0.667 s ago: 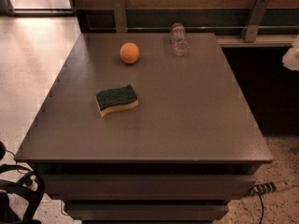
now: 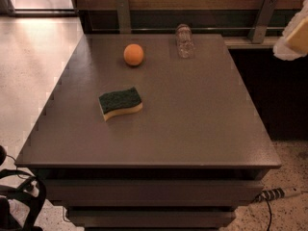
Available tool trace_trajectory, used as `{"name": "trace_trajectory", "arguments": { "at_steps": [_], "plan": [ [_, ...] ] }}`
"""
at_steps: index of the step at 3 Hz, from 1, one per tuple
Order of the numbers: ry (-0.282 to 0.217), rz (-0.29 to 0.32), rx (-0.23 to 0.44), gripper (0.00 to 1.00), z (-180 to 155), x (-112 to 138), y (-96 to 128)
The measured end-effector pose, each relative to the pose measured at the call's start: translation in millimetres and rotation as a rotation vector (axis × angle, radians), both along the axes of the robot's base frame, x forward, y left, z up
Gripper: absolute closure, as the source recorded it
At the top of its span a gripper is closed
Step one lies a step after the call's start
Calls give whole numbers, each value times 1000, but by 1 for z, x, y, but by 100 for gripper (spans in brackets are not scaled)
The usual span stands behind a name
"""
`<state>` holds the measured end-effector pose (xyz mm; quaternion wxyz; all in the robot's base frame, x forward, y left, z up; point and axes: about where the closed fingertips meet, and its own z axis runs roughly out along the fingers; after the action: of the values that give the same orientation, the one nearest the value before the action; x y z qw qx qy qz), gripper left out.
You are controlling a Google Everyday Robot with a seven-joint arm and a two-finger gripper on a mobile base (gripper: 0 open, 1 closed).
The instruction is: Pick water bottle
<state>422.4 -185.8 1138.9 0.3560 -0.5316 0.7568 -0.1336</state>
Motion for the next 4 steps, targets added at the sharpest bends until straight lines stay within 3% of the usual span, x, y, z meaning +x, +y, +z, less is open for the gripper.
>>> {"name": "trace_trajectory", "arguments": {
  "at_steps": [1, 2, 3, 4],
  "plan": [
    [7, -1, 6, 0, -5, 26, 17],
    [33, -24, 19, 0, -15, 54, 20],
    [110, -89, 67, 0, -39, 111, 1],
    [149, -125, 97, 0, -47, 145, -11]
  ]
}}
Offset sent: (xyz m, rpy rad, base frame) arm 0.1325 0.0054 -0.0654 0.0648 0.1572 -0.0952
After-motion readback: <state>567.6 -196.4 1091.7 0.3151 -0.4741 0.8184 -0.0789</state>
